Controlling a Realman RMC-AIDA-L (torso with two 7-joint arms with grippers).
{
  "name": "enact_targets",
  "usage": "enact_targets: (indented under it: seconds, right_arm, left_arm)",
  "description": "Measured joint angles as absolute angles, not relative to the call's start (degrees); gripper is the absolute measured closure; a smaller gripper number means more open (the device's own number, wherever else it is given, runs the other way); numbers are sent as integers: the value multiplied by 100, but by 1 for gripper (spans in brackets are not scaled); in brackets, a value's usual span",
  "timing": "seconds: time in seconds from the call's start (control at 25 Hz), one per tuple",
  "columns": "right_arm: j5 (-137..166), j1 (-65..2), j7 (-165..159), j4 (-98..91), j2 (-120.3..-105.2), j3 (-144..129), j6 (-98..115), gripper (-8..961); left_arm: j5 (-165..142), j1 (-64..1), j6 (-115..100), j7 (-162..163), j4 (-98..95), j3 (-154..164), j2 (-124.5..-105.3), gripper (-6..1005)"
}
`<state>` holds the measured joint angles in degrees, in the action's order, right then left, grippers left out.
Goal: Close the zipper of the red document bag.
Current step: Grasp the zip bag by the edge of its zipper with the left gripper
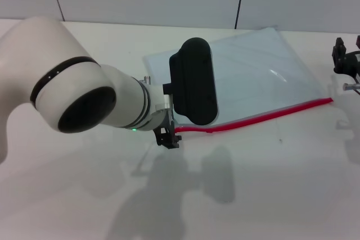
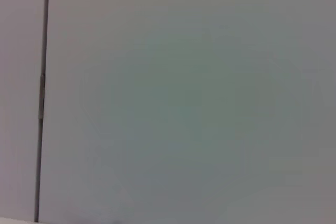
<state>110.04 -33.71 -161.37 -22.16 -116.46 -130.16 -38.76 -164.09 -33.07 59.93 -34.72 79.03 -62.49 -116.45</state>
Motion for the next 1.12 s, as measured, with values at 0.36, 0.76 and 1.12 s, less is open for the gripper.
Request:
enact_targets:
  seconds: [0.36, 0.76, 1.12]
  right_arm:
    - [11004, -3400, -16137, -2211, -11645, -13016, -3876, 531]
    - [11004, -3401, -16137, -2212, -11646, -13016, -3876, 531]
    - [11004, -3401, -16137, -2228, -11646, -13016, -3876, 531]
  left_arm:
    - [-16444, -3457, 5742, -3381, 7640, -6145, -11654, 173]
    - [-16444, -3488, 5261, -3368, 7344, -5981, -11655, 172]
    - [-16444, -3500, 5021, -3366, 7140, -5959, -11654, 186]
